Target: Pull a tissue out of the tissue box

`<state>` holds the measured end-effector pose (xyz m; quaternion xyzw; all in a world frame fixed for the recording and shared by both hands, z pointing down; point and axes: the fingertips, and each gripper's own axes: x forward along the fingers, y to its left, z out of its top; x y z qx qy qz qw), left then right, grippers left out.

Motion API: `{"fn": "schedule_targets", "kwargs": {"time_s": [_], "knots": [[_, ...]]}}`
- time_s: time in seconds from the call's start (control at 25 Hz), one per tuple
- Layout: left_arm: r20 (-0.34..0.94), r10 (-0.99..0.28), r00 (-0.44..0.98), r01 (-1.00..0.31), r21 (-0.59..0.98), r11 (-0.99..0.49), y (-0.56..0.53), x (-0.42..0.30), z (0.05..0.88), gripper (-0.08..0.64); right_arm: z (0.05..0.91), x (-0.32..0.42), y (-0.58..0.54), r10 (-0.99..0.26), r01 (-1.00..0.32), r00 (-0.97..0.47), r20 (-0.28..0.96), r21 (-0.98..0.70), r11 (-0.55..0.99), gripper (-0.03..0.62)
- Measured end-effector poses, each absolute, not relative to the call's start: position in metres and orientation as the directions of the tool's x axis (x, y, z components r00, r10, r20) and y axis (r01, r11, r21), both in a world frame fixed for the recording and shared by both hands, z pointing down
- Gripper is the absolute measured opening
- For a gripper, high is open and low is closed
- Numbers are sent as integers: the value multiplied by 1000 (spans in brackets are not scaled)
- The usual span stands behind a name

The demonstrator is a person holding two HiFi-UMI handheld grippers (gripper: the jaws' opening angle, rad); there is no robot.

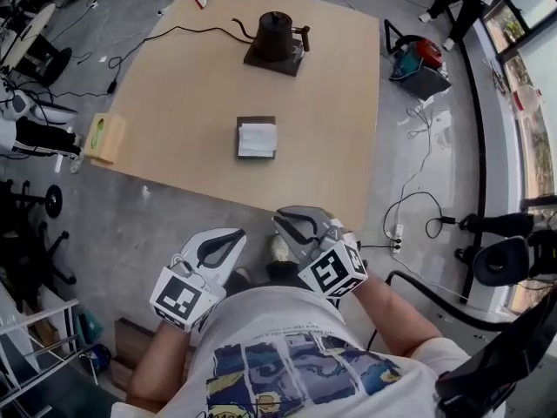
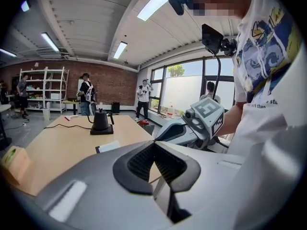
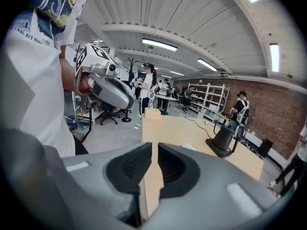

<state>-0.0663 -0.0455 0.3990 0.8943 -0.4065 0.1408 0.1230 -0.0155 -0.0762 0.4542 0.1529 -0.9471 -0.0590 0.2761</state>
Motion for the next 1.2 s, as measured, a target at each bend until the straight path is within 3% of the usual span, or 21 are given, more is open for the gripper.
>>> {"fn": "schedule_targets", "kwargs": {"time_s": [0.24,0.56,1.0,1.2], "knots": [[358,-718,597,-792,121,-599,-70,-68,403,6,475,-24,-114,-302,-190,-793,529,256,948,38],[370,-693,619,-773,132,-620,-100,-89,409,6,498,-41,-147,-339,-194,-754,563,302,933,38],[374,-678,633,-763,156,-627,-141,-132,411,6,571,-73,-200,-387,-75,-641,662,448,891,165],[373,-684,627,-771,172,-613,-147,-152,415,6,591,-87,-215,-393,-24,-603,694,477,879,184]]}}
